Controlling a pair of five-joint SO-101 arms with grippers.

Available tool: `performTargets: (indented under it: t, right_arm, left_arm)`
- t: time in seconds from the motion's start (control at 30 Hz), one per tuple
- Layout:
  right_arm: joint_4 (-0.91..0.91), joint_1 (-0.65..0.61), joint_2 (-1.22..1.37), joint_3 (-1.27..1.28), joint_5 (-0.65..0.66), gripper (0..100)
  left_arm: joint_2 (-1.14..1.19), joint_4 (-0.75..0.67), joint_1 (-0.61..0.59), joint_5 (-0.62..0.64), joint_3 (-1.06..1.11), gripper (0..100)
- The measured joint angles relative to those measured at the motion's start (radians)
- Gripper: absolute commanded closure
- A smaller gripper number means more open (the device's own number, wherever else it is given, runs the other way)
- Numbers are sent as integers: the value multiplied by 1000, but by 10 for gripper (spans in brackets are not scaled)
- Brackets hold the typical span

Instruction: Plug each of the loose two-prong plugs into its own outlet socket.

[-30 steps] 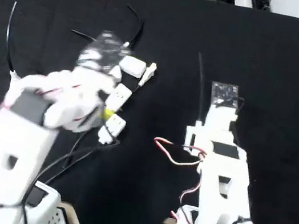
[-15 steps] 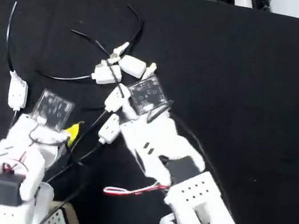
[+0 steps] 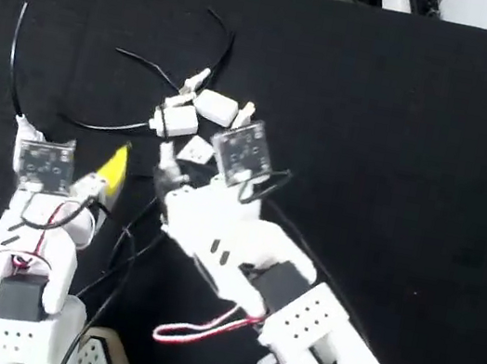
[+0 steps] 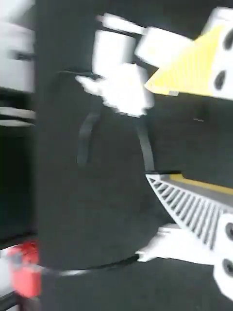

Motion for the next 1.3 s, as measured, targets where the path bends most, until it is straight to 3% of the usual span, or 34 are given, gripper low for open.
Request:
performTargets:
  t: [0.13, 0.33, 0.6, 0.7, 0.87, 1.0, 1.17, 1.3]
  right_arm:
    - [0, -44, 0, 29, 54, 987]
    - [26, -91, 0, 41, 100, 987]
    - [35, -64, 0, 46, 133, 987]
    - [35, -8, 0, 51, 175, 987]
    - [23, 40, 0, 115, 298, 987]
    - [-127, 54, 0, 258, 351, 987]
    - [-391, 80, -2, 368, 295, 987]
    - [-327, 135, 0, 344, 227, 987]
  left_arm:
    - [0, -117, 81, 54, 0, 739]
    - [0, -141, 244, 9, 21, 739]
    - [-5, -104, 279, -60, 21, 740]
    - [-5, -52, 229, -66, 14, 739]
    - [0, 98, 25, -66, -31, 739]
    - [0, 193, -89, -66, -31, 739]
    - [0, 219, -181, -68, -31, 739]
    - [0, 219, -193, -68, -28, 739]
